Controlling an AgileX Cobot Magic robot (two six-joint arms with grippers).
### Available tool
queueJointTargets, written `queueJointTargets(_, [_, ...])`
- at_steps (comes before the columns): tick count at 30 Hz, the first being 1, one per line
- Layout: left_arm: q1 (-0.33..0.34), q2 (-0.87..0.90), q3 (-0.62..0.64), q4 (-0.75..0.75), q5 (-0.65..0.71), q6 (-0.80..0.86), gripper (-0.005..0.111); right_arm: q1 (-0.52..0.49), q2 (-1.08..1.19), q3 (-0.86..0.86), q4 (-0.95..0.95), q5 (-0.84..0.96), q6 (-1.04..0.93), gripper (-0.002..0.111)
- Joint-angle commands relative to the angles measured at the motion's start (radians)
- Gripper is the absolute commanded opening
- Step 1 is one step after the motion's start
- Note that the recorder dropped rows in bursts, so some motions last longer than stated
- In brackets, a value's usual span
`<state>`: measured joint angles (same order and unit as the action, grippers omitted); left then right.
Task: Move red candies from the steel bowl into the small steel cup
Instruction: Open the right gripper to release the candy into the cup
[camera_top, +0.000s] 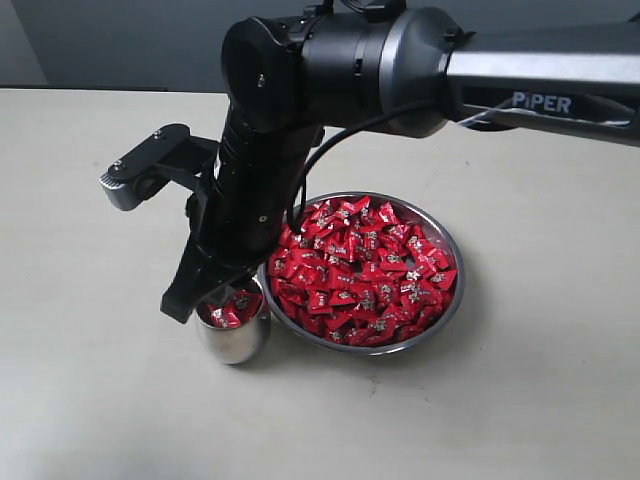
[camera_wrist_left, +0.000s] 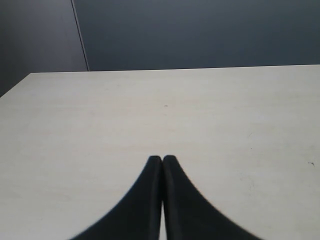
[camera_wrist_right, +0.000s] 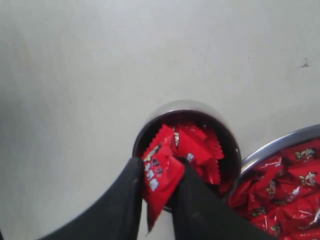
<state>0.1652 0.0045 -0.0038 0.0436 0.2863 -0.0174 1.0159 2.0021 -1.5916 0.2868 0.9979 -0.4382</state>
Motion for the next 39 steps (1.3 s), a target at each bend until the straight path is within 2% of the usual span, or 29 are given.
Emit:
queueJointTargets(1, [0.001,-0.004,0.004,0.001,-0.002,-0.003,0.0,-0.001,-0.003,0.004,-0.005,-0.011,0.003,-0.001])
queueJointTargets(25, [0.001,-0.004,0.004,0.001,-0.002,-0.003,0.0,-0.001,-0.003,0.004,-0.034,0.001,0.011,-0.001])
queueJointTargets(27, [0.001,-0.004,0.004,0.001,-0.002,-0.003,0.0,-0.001,-0.003,0.004,-0.034,0.001,0.011,0.004])
queueJointTargets(33, [0.001,-0.004,0.004,0.001,-0.002,-0.003,0.0,-0.001,-0.003,0.004,-0.035,0.002,0.012,0.027])
queueJointTargets(39, [0.001,-0.004,0.004,0.001,-0.002,-0.003,0.0,-0.001,-0.003,0.004,-0.035,0.002,0.012,0.028])
